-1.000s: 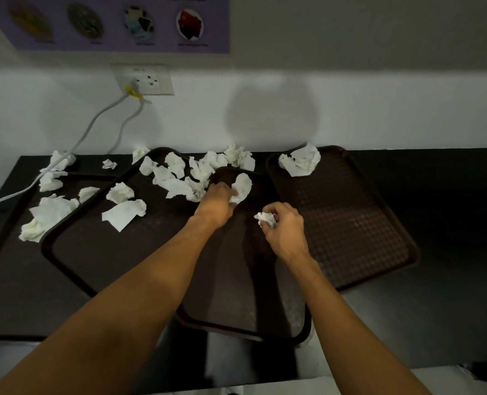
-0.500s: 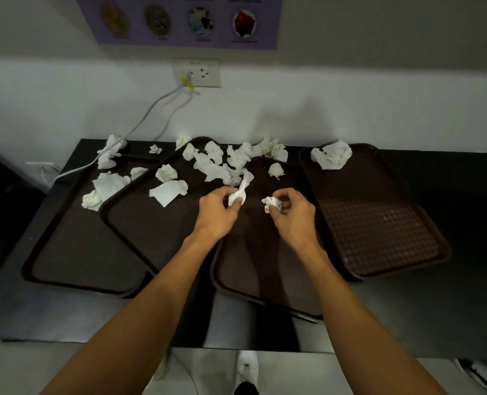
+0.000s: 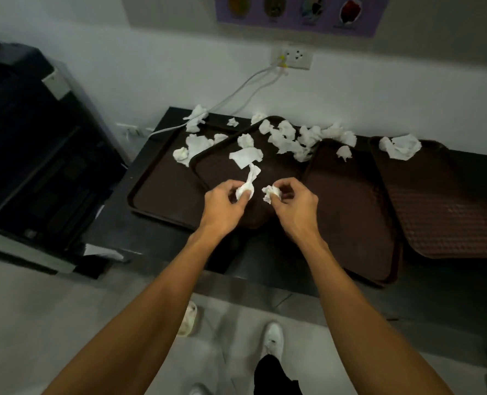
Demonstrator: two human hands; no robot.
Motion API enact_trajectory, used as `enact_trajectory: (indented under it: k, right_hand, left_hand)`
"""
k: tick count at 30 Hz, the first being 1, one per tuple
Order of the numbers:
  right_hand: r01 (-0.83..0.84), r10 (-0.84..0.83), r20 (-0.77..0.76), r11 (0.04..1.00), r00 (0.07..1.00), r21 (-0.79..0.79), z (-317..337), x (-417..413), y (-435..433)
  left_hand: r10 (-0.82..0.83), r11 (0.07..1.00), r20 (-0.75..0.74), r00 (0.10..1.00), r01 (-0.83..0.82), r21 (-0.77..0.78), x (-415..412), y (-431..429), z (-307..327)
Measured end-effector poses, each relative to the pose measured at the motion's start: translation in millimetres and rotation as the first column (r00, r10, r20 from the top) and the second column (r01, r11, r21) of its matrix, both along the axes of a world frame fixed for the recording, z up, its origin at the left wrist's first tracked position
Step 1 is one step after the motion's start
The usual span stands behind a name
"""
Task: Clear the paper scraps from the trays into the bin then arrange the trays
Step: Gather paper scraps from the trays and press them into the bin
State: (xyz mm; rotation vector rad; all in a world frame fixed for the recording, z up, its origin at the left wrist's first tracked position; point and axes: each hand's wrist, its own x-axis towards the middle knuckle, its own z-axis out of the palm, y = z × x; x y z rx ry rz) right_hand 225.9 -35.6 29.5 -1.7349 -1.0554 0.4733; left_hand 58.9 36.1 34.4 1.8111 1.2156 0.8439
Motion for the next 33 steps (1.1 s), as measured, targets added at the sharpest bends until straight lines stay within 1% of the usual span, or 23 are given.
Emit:
enact_trajectory:
  k: [9, 15, 19, 23, 26, 29, 33]
  right_hand:
    - [-0.147, 0.149, -0.030, 0.988, 0.988, 0.038, -6.2, -144.0, -19.0]
    - [-0.269, 0.269, -0.071, 0.963, 0.961, 0.005, -15.4, -230.4, -26.2]
    - [-0.370, 0.366, -0.095, 0.928, 0.926, -0.033, -28.7, -274.5, -30.1]
    - [-0.472, 0.456, -0.127, 0.869, 0.881, -0.149, -55.5, -302.3, -27.5]
    - [-0.524, 0.504, -0.144, 0.829, 0.852, -0.195, -79.0, -313.7, -22.1]
    - [-0.562, 0.543, -0.143, 0.794, 0.827, -0.232, -107.3, -320.7, -14.8]
    - [-0.600, 0.590, -0.128, 0.750, 0.797, -0.280, -158.0, -328.1, -3.3]
  left_hand:
    - [0.153, 0.988, 0.043, 0.987, -0.151, -0.043, -153.4, -48.5, -10.4]
    - [0.307, 0.950, 0.047, 0.951, -0.303, -0.070, -242.4, -75.1, -27.3]
    - [0.443, 0.894, 0.020, 0.896, -0.440, -0.086, -284.0, -92.8, -46.0]
    - [0.544, 0.827, -0.018, 0.839, -0.539, -0.162, -309.7, -108.5, -72.9]
    - [0.599, 0.774, -0.066, 0.798, -0.599, -0.207, -319.0, -116.5, -96.3]
    - [0.646, 0.722, -0.079, 0.759, -0.641, -0.259, -325.7, -118.8, -122.3]
    - [0.695, 0.650, -0.126, 0.708, -0.694, -0.310, -333.3, -117.1, -163.9]
